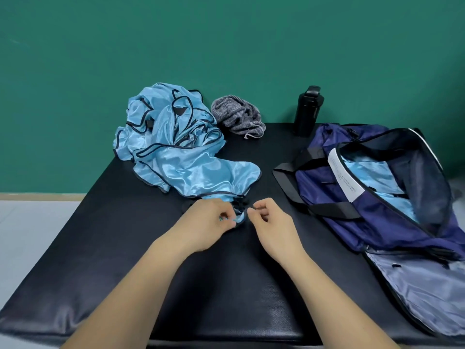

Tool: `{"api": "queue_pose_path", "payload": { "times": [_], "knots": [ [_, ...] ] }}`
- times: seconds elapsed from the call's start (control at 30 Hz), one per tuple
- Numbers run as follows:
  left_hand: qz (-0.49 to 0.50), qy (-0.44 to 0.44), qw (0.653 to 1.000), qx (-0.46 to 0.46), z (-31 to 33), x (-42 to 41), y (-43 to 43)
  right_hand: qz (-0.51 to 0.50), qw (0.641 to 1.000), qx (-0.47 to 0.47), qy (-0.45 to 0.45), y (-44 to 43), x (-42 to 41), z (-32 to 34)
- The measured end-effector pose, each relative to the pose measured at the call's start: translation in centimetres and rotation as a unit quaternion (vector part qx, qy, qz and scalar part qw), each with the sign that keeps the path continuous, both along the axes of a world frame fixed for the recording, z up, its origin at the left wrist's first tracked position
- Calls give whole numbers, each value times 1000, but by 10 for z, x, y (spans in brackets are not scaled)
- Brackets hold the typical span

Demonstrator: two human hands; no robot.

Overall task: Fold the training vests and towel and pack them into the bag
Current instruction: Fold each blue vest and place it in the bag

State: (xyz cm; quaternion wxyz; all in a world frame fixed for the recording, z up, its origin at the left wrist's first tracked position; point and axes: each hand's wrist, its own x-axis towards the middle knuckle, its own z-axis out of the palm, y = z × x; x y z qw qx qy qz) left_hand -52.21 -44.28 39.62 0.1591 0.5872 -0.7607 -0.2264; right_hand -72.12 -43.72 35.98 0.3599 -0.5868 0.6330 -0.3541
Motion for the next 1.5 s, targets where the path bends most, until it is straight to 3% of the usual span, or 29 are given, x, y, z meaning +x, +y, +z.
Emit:
{"api": "queue_pose_path", "payload": {
  "times": [0.17, 0.27, 0.37, 0.43, 0.5, 0.57, 0.67, 0.8, 0.97, 1.03, 1.13, 1.23, 1.33, 1.5],
  "knots": [
    [-46, 47, 995, 80, 1, -8, 9, -28, 996, 44, -67, -2, -1, 4],
    [-53, 93, 988, 113, 1, -5, 5, 4, 999, 32, 6, -3, -4, -1],
    [8, 167, 980, 108, 4, 9, -4, 18, 997, -1, 73, -3, -5, -5],
    [50, 139, 988, 45, 1, 24, -13, 18, 997, -16, 78, -4, -7, -6],
    [61, 50, 997, -16, -9, 35, -23, 15, 997, -25, 74, -5, -11, -6],
    [65, -37, 996, -40, -22, 41, -32, 1, 996, -40, 76, -8, -18, -4],
    [86, -95, 988, -89, -42, 42, -42, -28, 992, -70, 104, -15, -31, -2],
    [91, -100, 981, -136, -41, 43, -46, -86, 974, -150, 146, -22, -53, 1],
    [89, 2, 986, -138, -6, 38, -28, -124, 934, -226, 246, -24, -66, 8],
    [75, 24, 990, -114, 4, 31, -16, -94, 934, -235, 252, -19, -58, 12],
    [46, 67, 994, -75, 9, 14, -2, 79, 955, -228, 172, -6, -37, 17],
    [5, 87, 995, -55, 4, -2, 6, 224, 950, -134, 174, 6, -19, 14],
    [3, 74, 996, -51, 4, -8, 10, 210, 938, -147, 234, 5, -17, 1],
    [23, -27, 998, -61, 16, -2, 19, 133, 943, -218, 216, 7, -32, 11]
  ]
}}
